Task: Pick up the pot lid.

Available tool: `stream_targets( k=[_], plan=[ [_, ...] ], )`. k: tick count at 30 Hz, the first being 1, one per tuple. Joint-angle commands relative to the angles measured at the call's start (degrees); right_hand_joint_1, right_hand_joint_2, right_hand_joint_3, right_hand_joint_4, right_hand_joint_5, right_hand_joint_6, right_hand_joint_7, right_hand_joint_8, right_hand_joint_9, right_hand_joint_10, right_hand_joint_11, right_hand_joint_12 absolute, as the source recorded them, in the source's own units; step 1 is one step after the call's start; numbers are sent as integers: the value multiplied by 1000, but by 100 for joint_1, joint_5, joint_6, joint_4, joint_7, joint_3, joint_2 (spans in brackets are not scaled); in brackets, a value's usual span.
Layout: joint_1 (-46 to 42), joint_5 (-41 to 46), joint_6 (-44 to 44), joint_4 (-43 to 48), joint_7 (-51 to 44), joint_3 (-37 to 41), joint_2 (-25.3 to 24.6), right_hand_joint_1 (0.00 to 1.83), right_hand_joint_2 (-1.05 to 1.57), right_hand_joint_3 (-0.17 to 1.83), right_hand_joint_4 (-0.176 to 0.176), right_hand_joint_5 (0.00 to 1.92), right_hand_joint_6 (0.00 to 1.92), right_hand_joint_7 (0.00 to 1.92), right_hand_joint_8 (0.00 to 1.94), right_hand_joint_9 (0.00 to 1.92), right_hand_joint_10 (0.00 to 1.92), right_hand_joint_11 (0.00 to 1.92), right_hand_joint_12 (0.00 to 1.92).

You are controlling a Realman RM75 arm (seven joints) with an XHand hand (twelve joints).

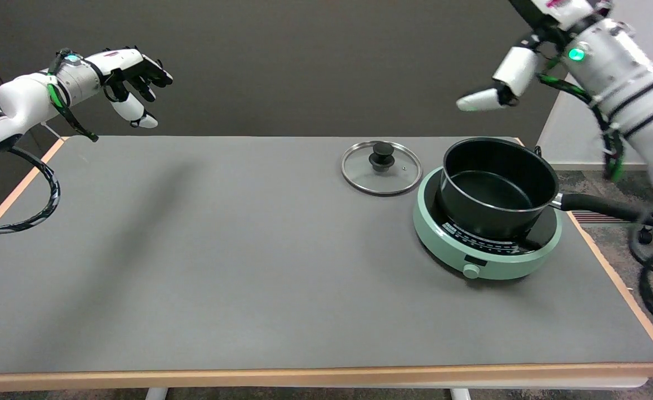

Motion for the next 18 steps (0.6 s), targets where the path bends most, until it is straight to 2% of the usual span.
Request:
stream_targets(
  k=[1, 5, 9, 13, 18],
  plan=[
    [2313, -1422, 166, -1123, -9, -1920, -1142, 671, 689, 731, -74, 703, 515, 801, 347, 641, 651, 497, 1348],
    [2405, -1796, 175, -1301, 31, -1899, -1324, 673, 691, 729, -73, 705, 523, 810, 355, 647, 660, 500, 1352],
    [2309, -1867, 222, -1290, 31, -1721, -1273, 676, 693, 728, -73, 707, 523, 829, 373, 655, 668, 502, 1354],
    [2135, -1743, 207, -1142, 39, -1411, -1035, 678, 693, 729, -64, 709, 522, 839, 380, 670, 683, 512, 1364],
    [1889, -1651, 308, -872, 39, -1412, -685, 675, 689, 741, -31, 712, 504, 850, 375, 702, 684, 520, 1360]
  ],
)
